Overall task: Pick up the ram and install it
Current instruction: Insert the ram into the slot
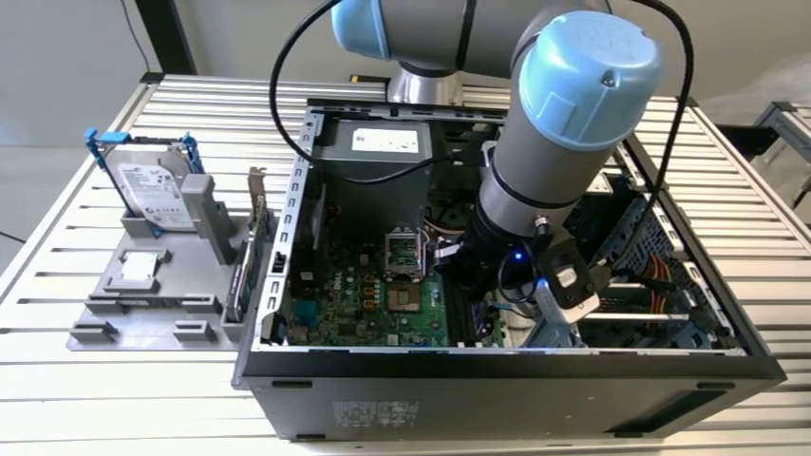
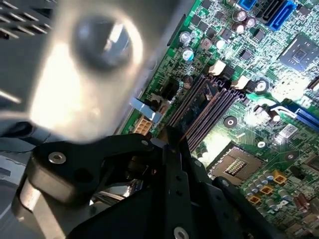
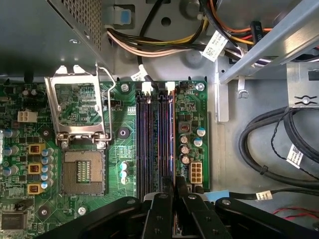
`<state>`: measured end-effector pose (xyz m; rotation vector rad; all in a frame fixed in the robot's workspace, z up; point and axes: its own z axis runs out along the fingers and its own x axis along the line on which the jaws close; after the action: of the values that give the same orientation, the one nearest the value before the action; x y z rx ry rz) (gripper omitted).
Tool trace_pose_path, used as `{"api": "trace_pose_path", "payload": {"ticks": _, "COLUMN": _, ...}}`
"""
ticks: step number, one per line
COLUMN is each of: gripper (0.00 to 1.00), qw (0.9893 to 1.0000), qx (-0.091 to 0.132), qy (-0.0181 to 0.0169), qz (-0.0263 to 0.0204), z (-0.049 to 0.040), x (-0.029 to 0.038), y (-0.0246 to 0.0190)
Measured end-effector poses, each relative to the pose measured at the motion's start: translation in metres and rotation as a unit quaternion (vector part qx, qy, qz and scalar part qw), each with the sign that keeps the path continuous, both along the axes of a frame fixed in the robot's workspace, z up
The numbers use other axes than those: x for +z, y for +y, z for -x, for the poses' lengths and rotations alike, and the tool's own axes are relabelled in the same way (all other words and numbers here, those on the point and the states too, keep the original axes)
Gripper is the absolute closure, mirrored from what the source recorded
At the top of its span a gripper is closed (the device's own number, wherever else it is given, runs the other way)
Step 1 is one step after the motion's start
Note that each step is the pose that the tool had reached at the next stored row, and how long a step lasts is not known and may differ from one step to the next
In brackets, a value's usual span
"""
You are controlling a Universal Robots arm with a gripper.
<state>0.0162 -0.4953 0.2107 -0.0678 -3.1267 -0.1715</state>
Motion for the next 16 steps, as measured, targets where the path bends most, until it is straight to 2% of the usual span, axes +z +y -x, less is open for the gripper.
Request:
{"api": "trace_pose_path", "payload": {"ticks": 12, "gripper": 1.00, "qw": 1.0000, "qx": 0.000, "qy": 0.0000, "qz": -0.0001, "z": 0.0000, "x": -0.0006, "y": 0.0001}}
{"api": "trace_pose_path", "payload": {"ticks": 13, "gripper": 0.00, "qw": 1.0000, "qx": 0.000, "qy": 0.0000, "qz": -0.0001, "z": 0.0000, "x": -0.0006, "y": 0.0001}}
{"api": "trace_pose_path", "payload": {"ticks": 16, "gripper": 0.00, "qw": 1.0000, "qx": 0.000, "qy": -0.0001, "qz": 0.0001, "z": -0.0001, "x": 0.0012, "y": 0.0002}}
